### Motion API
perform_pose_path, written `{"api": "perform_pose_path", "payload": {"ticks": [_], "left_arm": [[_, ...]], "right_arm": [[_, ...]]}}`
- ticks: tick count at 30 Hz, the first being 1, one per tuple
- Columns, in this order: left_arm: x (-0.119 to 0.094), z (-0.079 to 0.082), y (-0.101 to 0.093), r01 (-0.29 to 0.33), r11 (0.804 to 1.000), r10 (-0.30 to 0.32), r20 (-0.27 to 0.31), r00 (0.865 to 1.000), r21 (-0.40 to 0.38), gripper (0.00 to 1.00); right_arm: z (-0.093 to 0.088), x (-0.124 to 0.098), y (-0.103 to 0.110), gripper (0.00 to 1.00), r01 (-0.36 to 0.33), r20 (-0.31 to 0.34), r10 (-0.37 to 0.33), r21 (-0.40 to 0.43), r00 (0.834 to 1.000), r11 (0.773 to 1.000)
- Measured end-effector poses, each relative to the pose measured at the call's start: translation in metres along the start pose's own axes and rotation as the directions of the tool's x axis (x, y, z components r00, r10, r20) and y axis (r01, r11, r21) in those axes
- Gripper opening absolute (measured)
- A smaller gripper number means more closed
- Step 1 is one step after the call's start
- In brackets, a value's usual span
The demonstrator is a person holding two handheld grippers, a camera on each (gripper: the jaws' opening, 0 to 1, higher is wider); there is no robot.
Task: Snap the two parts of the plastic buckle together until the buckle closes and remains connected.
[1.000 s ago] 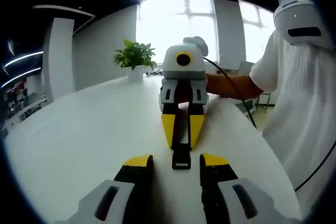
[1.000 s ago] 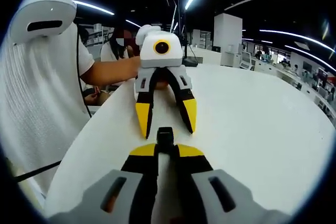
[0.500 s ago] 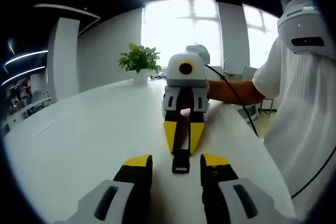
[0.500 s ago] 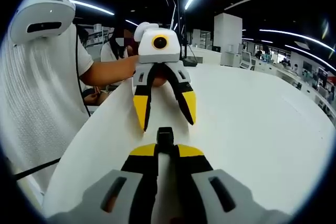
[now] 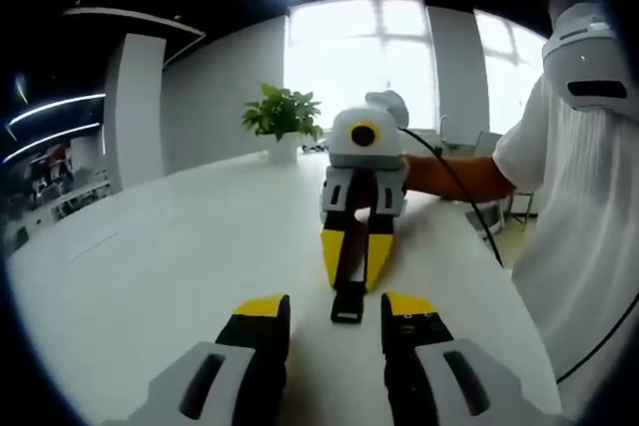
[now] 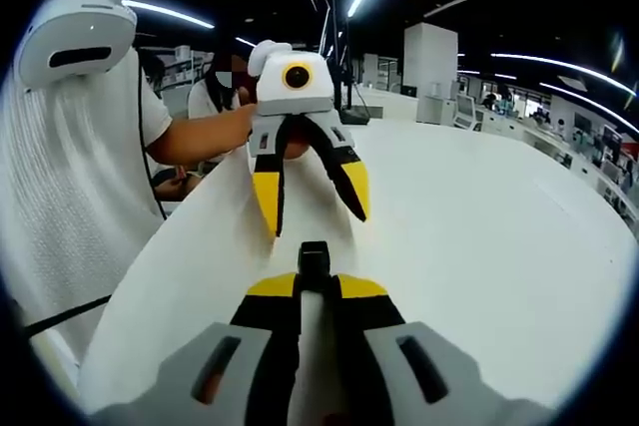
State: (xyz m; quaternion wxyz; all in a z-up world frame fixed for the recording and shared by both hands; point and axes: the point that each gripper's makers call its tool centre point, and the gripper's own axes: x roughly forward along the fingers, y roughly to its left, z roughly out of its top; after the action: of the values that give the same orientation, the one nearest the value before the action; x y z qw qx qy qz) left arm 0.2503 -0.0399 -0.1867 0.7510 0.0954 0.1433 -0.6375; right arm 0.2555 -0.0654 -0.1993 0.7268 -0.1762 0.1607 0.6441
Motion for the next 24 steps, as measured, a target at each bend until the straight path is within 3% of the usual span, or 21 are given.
{"api": "perform_pose_path", "payload": {"ticks": [5, 15, 24], "left_arm": [[-0.003, 0.002, 0.010, -0.060, 0.998, 0.060, 0.013, 0.998, -0.027, 0.37], [-0.010, 0.013, 0.024, -0.117, 0.991, 0.121, 0.063, 0.991, -0.059, 0.40], [-0.021, 0.020, 0.051, -0.202, 0.969, 0.217, 0.103, 0.971, -0.141, 0.37]], "right_arm": [[-0.001, 0.001, -0.012, 0.12, 0.003, -0.008, -0.003, 0.000, 1.000, 1.000], [-0.001, 0.003, -0.030, 0.12, -0.003, -0.026, 0.003, -0.006, 1.000, 1.000], [-0.003, -0.005, -0.061, 0.12, 0.013, -0.032, -0.013, 0.005, 0.999, 1.000]]}}
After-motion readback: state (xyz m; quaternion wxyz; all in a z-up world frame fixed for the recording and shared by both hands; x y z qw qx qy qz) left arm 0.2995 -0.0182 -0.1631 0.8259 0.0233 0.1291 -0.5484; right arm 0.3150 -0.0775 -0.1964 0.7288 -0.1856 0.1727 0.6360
